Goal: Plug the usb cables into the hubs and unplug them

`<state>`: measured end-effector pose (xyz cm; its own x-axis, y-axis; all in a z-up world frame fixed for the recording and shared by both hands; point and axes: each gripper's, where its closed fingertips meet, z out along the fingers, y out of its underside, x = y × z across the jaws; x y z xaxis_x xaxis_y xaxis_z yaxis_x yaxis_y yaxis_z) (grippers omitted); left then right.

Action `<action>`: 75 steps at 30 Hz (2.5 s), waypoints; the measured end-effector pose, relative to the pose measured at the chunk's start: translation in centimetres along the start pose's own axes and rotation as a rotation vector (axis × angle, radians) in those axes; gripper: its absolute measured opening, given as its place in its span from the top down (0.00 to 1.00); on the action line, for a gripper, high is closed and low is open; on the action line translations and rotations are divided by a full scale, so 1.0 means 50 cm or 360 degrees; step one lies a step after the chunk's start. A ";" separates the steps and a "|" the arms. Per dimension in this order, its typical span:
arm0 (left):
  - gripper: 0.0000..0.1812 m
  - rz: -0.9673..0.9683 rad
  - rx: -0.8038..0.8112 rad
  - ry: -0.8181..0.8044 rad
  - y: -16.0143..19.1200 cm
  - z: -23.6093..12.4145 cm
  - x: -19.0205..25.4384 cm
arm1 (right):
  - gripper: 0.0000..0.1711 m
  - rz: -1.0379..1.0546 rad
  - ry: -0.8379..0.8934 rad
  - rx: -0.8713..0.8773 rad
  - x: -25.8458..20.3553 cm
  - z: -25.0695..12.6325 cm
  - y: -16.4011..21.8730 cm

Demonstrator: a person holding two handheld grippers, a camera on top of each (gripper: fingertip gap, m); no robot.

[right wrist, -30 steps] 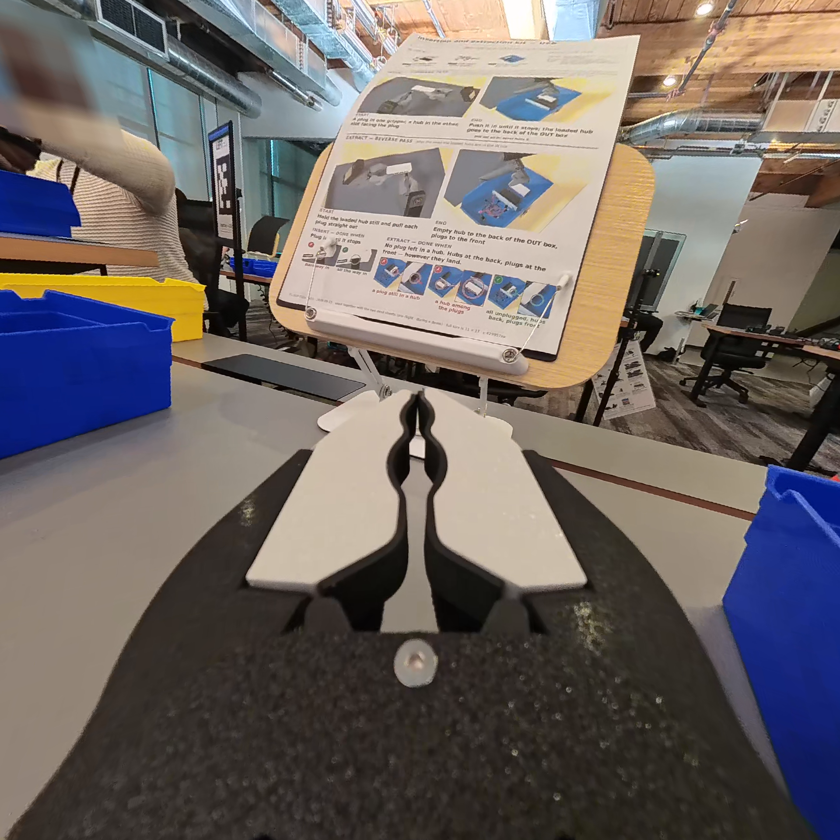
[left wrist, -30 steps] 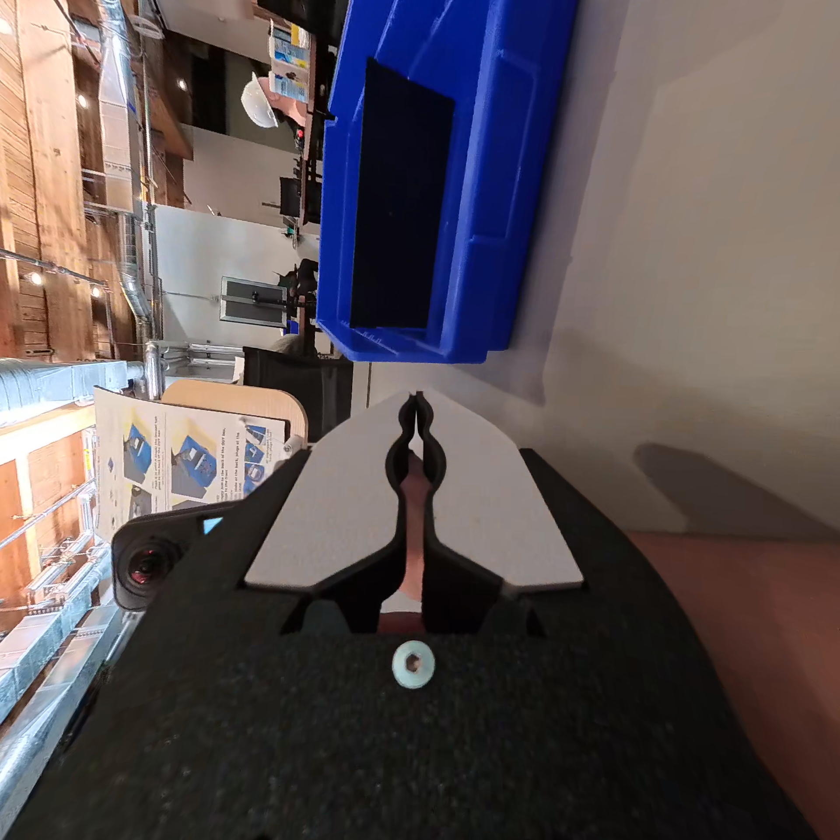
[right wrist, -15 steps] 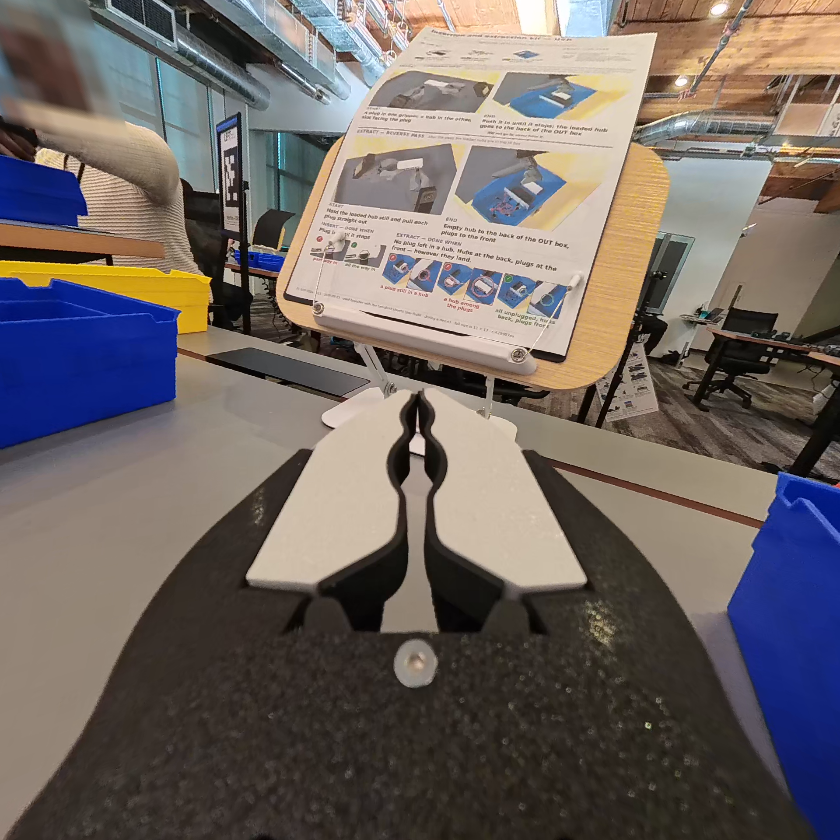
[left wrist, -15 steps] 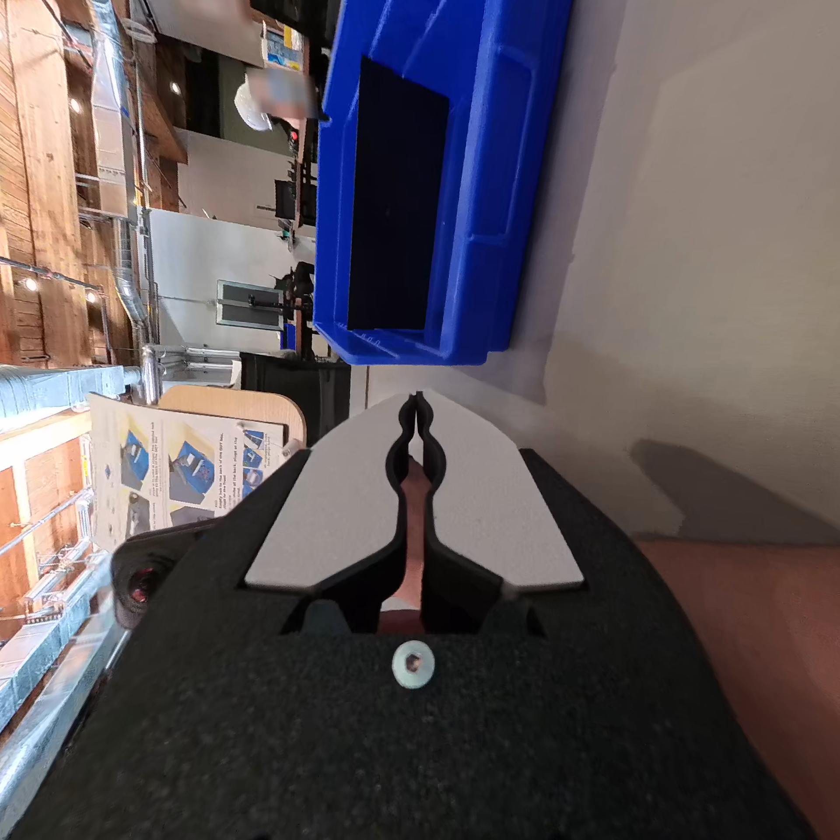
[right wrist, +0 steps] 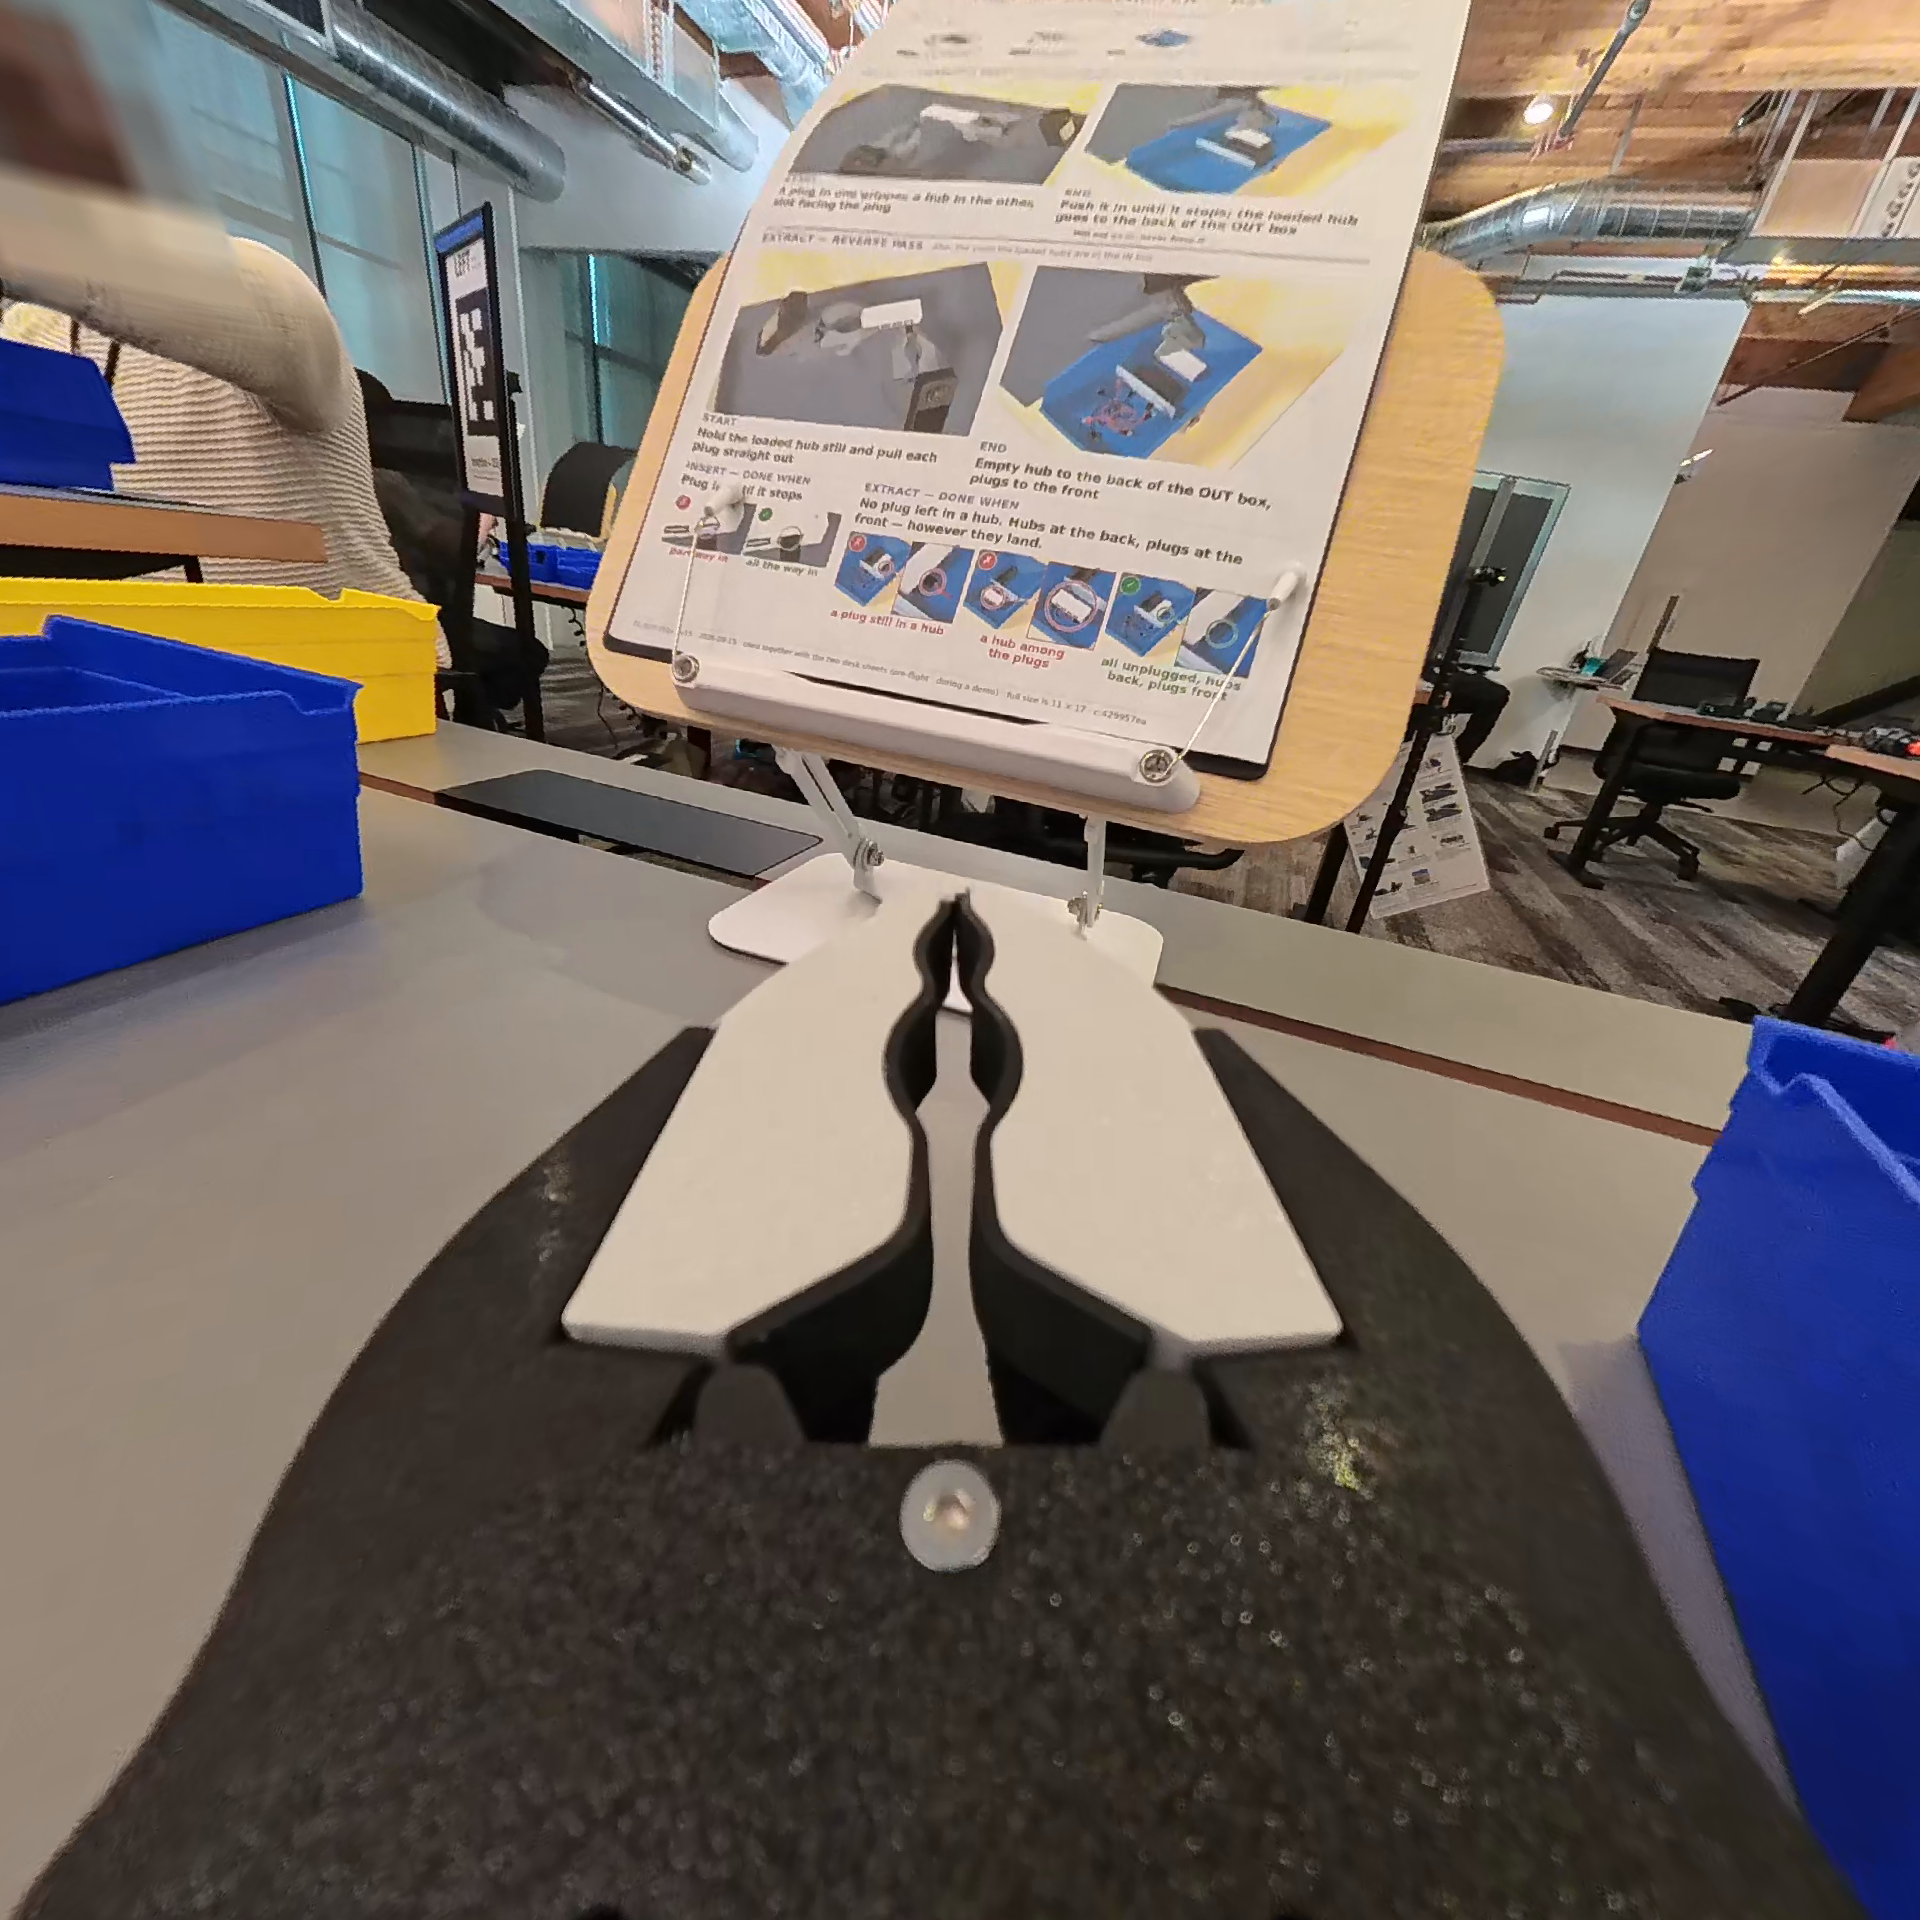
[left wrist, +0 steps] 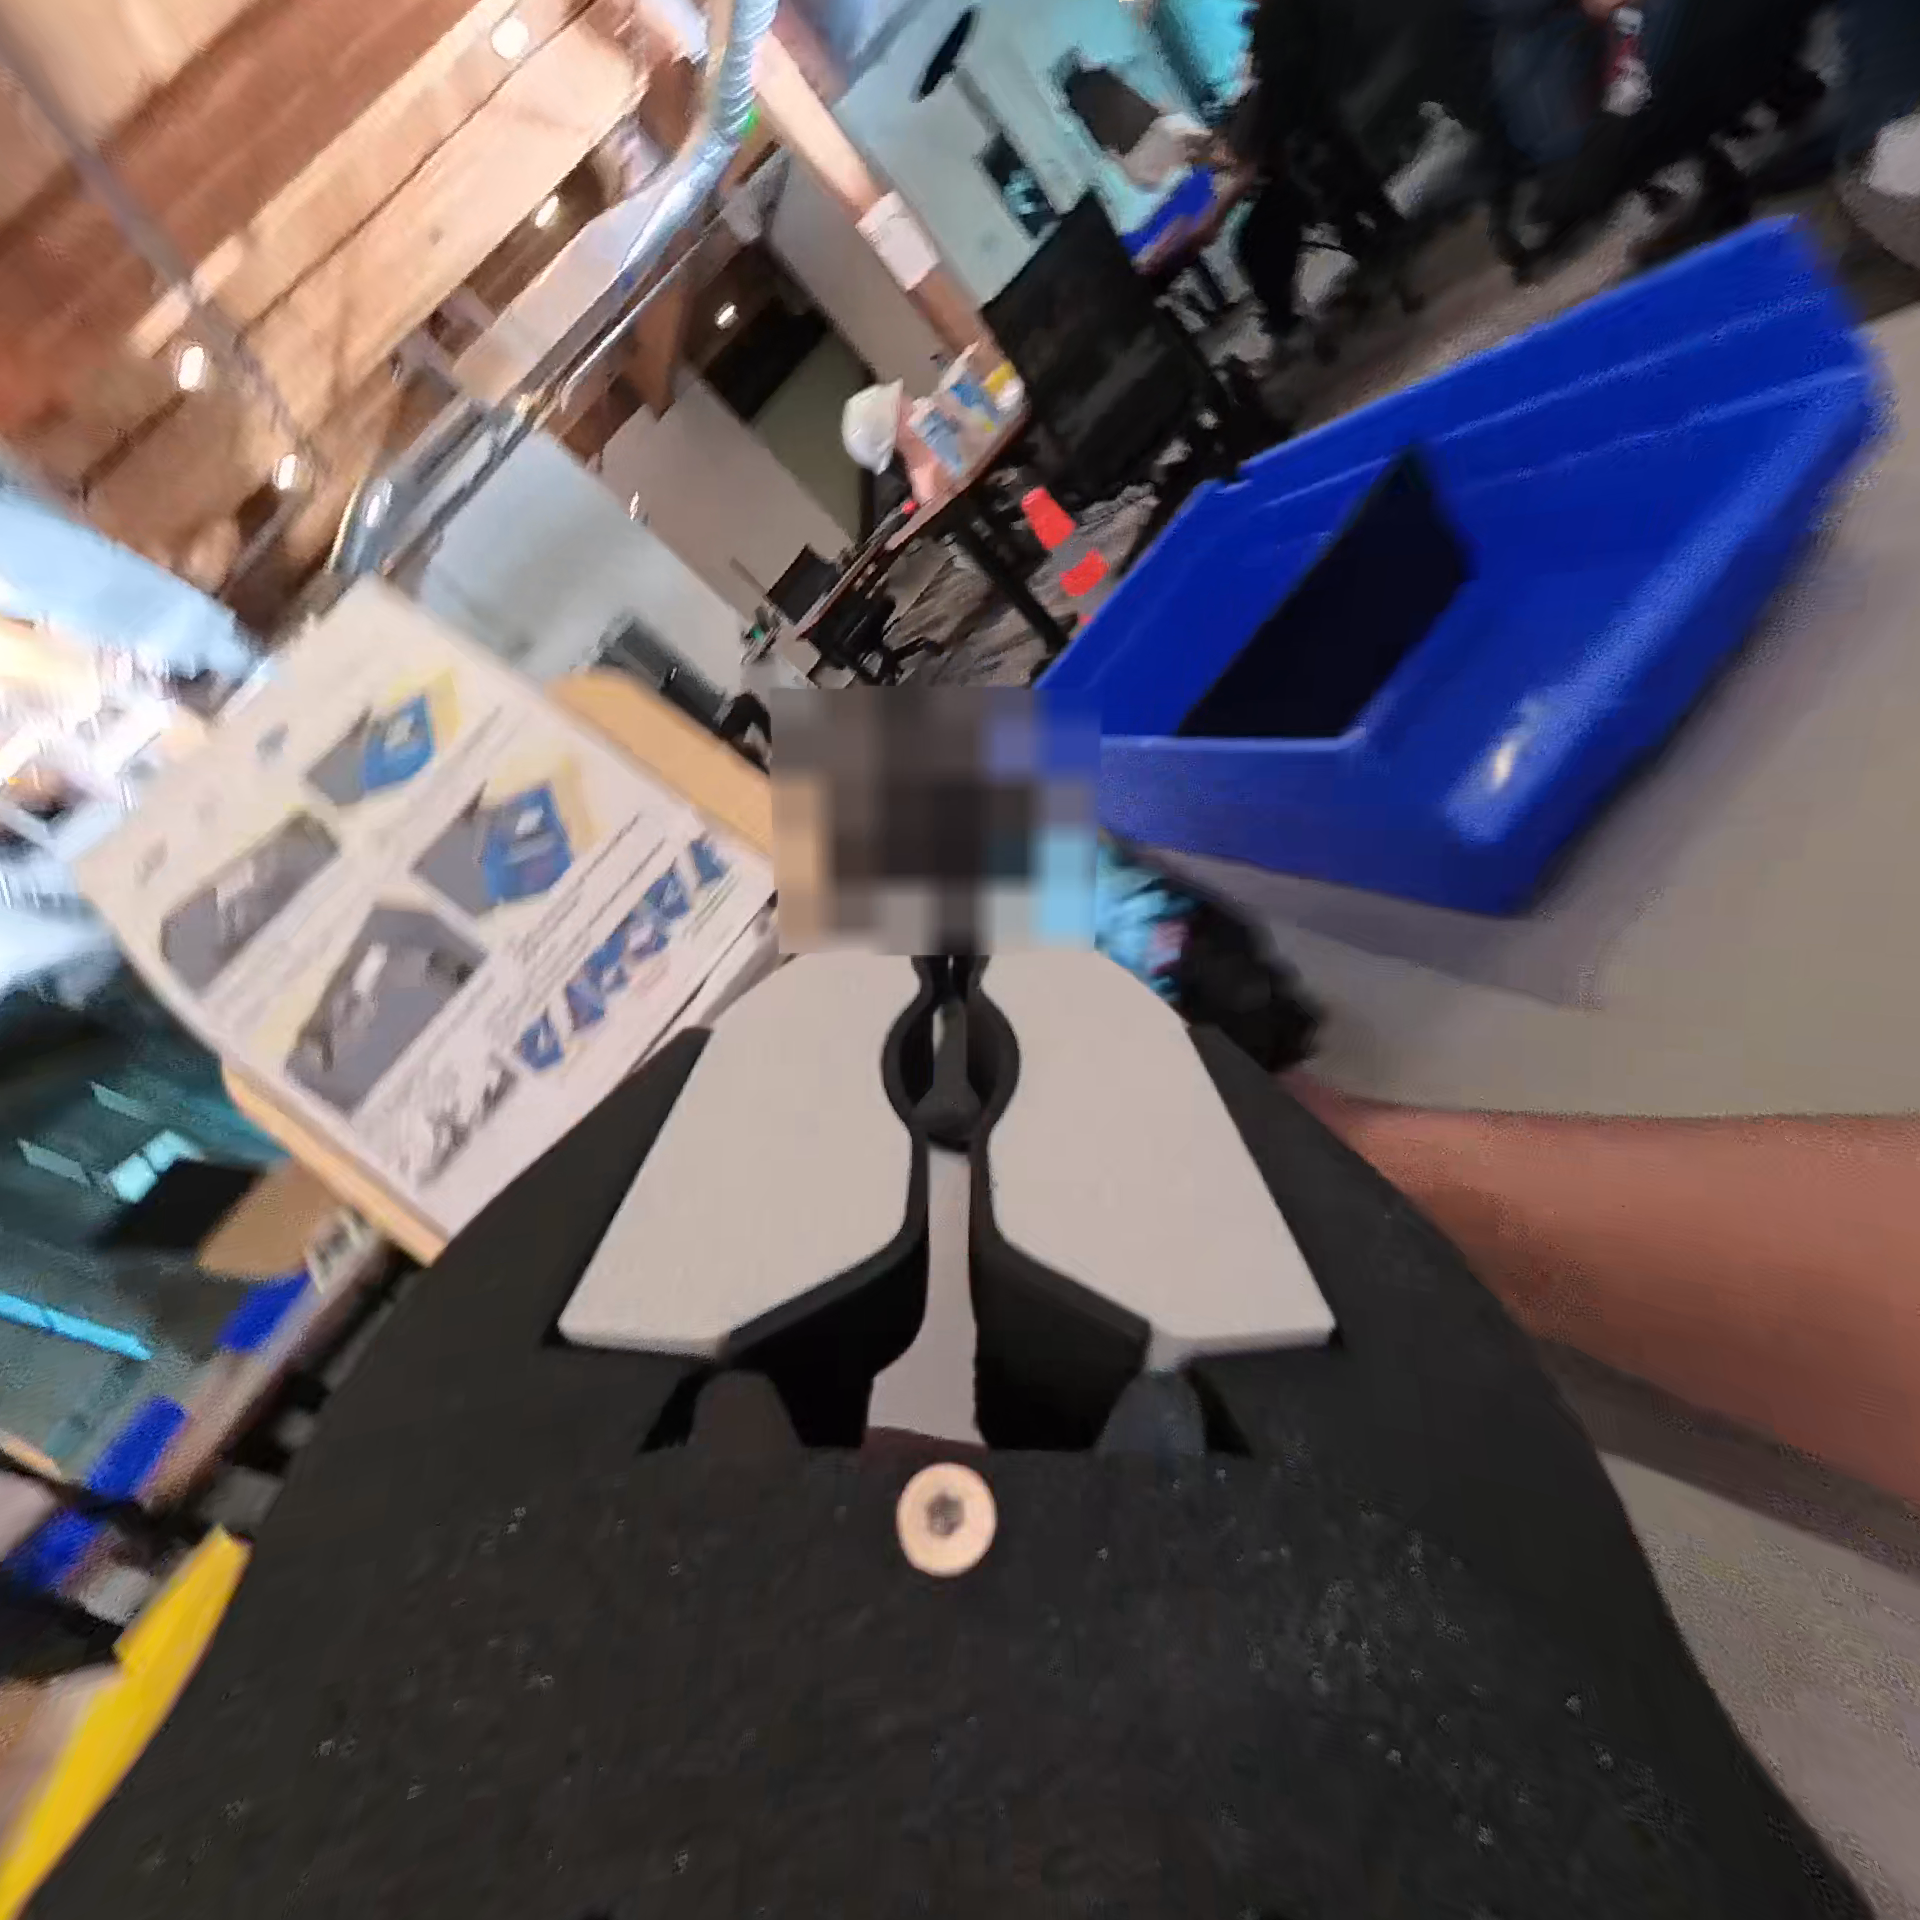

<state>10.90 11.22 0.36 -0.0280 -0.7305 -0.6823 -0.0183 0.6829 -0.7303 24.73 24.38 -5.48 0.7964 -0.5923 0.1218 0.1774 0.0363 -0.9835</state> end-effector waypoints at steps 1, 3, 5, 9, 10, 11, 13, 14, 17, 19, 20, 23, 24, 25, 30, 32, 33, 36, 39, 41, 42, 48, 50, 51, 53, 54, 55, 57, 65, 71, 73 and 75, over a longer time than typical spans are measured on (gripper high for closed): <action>1.00 -0.0128 -0.0013 -0.0052 0.039 0.006 -0.053 | 1.00 0.0005 0.0000 -0.0016 0.000 0.001 0.004; 1.00 -0.0404 -0.0049 -0.0129 0.133 0.022 -0.152 | 1.00 0.0033 -0.0005 -0.0050 0.003 0.004 0.012; 1.00 -0.0700 -0.0098 -0.0214 0.237 0.039 -0.242 | 1.00 0.0086 -0.0045 -0.0119 0.003 0.011 0.026; 0.95 -0.1117 -0.0214 -0.0343 0.411 0.070 -0.352 | 1.00 0.0207 -0.0022 -0.0231 0.029 0.026 0.042; 0.94 -0.1185 -0.0236 -0.0365 0.443 0.078 -0.363 | 1.00 0.0234 -0.0008 -0.0247 0.036 0.029 0.042; 0.91 -0.1250 -0.0250 -0.0385 0.470 0.084 -0.369 | 1.00 0.0250 0.0014 -0.0255 0.043 0.031 0.041; 0.86 -0.1336 -0.0278 -0.0422 0.516 0.094 -0.367 | 0.97 0.0284 0.0073 -0.0262 0.053 0.026 0.041; 0.83 -0.1340 -0.0303 -0.0432 0.534 0.097 -0.362 | 0.96 0.0291 0.0090 -0.0265 0.053 0.021 0.043; 0.74 -0.1277 -0.0339 -0.0513 0.564 0.101 -0.363 | 0.88 0.0239 0.0099 -0.0328 0.040 0.011 0.060; 0.73 -0.1276 -0.0301 -0.0527 0.567 0.101 -0.365 | 0.82 0.0199 0.0099 -0.0362 0.038 0.007 0.062; 0.71 -0.1297 -0.0314 -0.0515 0.571 0.102 -0.361 | 0.79 0.0180 0.0124 -0.0366 0.043 0.005 0.063; 0.68 -0.1289 -0.0294 -0.0500 0.566 0.100 -0.358 | 0.71 0.0186 0.0139 -0.0394 0.050 -0.003 0.066; 0.67 -0.1267 -0.0293 -0.0499 0.564 0.099 -0.355 | 0.68 0.0187 0.0146 -0.0399 0.051 -0.006 0.066; 0.65 -0.1238 -0.0298 -0.0514 0.563 0.099 -0.353 | 0.65 0.0180 0.0158 -0.0401 0.053 -0.007 0.066; 0.63 -0.1151 -0.0334 -0.0547 0.561 0.102 -0.344 | 0.55 0.0130 0.0203 -0.0443 0.053 -0.006 0.069; 0.59 -0.1216 -0.0386 -0.0516 0.574 0.108 -0.342 | 0.54 0.0143 0.0202 -0.0449 0.052 -0.003 0.071; 0.57 -0.1261 -0.0400 -0.0484 0.579 0.111 -0.341 | 0.54 0.0154 0.0199 -0.0452 0.052 -0.003 0.073; 0.50 -0.1388 -0.0419 -0.0412 0.592 0.116 -0.339 | 0.53 0.0146 0.0187 -0.0470 0.052 -0.001 0.078; 0.47 -0.1431 -0.0422 -0.0419 0.597 0.115 -0.342 | 0.54 0.0168 0.0170 -0.0474 0.050 0.000 0.079; 0.46 -0.1392 -0.0430 -0.0436 0.596 0.114 -0.342 | 0.54 0.0173 0.0160 -0.0474 0.047 -0.001 0.078; 0.45 -0.1366 -0.0435 -0.0438 0.594 0.115 -0.340 | 0.54 0.0168 0.0156 -0.0475 0.045 -0.001 0.077; 0.44 -0.1360 -0.0470 -0.0368 0.589 0.118 -0.323 | 0.54 0.0125 0.0136 -0.0477 0.034 -0.001 0.076; 0.45 -0.1337 -0.0469 -0.0361 0.583 0.117 -0.318 | 0.54 0.0121 0.0129 -0.0473 0.032 -0.001 0.074; 0.45 -0.1325 -0.0470 -0.0363 0.582 0.117 -0.316 | 0.54 0.0121 0.0127 -0.0471 0.032 -0.001 0.074; 0.45 -0.1311 -0.0470 -0.0346 0.579 0.119 -0.312 | 0.55 0.0122 0.0118 -0.0477 0.030 0.000 0.075; 0.45 -0.1322 -0.0476 -0.0341 0.581 0.119 -0.312 | 0.55 0.0125 0.0113 -0.0480 0.029 0.000 0.076; 0.45 -0.1342 -0.0479 -0.0338 0.583 0.120 -0.313 | 0.55 0.0127 0.0110 -0.0482 0.028 0.000 0.077; 0.44 -0.1392 -0.0478 -0.0331 0.588 0.120 -0.315 | 0.55 0.0126 0.0110 -0.0487 0.028 0.001 0.078; 0.47 -0.1396 -0.0417 -0.0386 0.575 0.124 -0.324 | 0.55 0.0136 0.0096 -0.0506 0.026 0.002 0.084; 0.46 -0.1588 -0.0322 -0.0085 0.449 0.083 -0.339 | 0.55 0.0170 0.0081 -0.0518 0.027 0.002 0.086; 0.48 -0.1425 -0.0418 -0.0015 0.423 0.033 -0.372 | 0.56 0.0182 0.0079 -0.0514 0.028 0.001 0.084; 0.49 -0.1202 -0.0611 -0.0064 0.450 -0.031 -0.429 | 0.56 0.0195 0.0068 -0.0520 0.026 0.001 0.085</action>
<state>9.54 42.28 -1.39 0.1635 -0.9863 -0.0216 -0.3560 -0.0385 -0.9337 26.55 23.80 -9.48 0.7740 -0.6331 0.0012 -0.1180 -0.1461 -0.9822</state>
